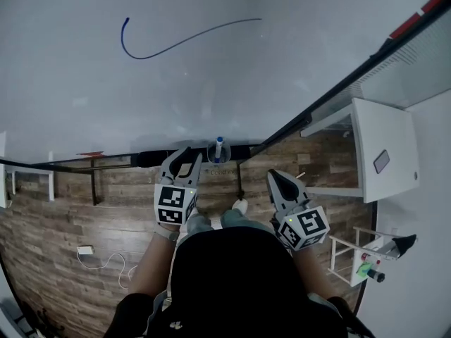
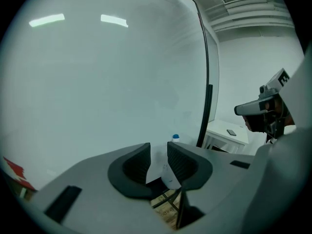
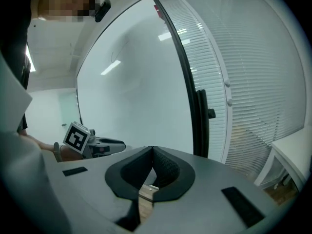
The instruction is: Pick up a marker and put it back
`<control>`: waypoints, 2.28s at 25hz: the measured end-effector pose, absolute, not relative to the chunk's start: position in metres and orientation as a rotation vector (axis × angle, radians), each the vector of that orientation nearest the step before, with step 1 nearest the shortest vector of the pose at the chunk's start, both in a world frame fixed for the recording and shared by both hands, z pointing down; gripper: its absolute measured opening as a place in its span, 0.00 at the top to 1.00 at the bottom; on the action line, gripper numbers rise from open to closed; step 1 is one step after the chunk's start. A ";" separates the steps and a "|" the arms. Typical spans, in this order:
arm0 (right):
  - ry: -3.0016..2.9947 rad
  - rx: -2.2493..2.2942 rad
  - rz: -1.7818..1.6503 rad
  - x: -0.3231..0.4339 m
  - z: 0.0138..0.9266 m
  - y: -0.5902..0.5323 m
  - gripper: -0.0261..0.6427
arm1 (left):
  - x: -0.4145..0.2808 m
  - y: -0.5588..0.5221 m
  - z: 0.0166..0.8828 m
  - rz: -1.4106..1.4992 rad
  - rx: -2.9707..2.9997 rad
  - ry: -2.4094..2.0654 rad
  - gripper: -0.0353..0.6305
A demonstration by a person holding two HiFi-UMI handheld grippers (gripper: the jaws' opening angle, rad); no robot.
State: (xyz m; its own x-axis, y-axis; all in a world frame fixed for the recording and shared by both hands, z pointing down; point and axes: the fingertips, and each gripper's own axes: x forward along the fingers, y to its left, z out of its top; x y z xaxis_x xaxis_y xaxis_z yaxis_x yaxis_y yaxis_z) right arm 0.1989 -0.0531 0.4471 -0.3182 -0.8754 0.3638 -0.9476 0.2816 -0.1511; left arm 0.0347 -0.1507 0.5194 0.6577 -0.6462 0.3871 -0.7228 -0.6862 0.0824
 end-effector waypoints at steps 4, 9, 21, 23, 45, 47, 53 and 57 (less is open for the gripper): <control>-2.393 1.626 0.498 0.177 0.445 -0.065 0.92 | 0.011 -0.150 0.504 0.473 2.645 -1.178 0.79; -2.464 1.521 0.460 0.147 0.440 -0.079 0.92 | -0.019 -0.145 0.489 0.454 2.642 -1.270 0.80; -2.588 1.322 0.424 0.090 0.435 -0.098 0.92 | -0.081 -0.125 0.466 0.402 2.561 -1.453 0.84; -2.603 1.297 0.417 0.084 0.434 -0.099 0.92 | -0.087 -0.121 0.463 0.392 2.550 -1.470 0.84; -2.655 1.146 0.394 0.050 0.433 -0.102 0.92 | -0.116 -0.100 0.457 0.360 2.490 -1.541 0.88; -2.656 1.140 0.393 0.049 0.434 -0.101 0.92 | -0.116 -0.101 0.458 0.358 2.488 -1.539 0.88; -2.649 1.151 0.404 0.051 0.436 -0.102 0.92 | -0.112 -0.102 0.459 0.351 2.491 -1.525 0.88; -2.643 1.158 0.404 0.051 0.436 -0.101 0.92 | -0.111 -0.103 0.460 0.323 2.478 -1.513 0.88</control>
State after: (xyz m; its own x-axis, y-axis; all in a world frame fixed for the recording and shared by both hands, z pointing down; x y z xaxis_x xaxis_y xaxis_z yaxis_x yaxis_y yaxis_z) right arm 0.0514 -0.1010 0.4355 -0.6626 -0.6801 0.3137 -0.7428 0.6503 -0.1589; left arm -0.1115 -0.1030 0.4596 0.4456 -0.8440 0.2984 -0.8923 -0.4456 0.0720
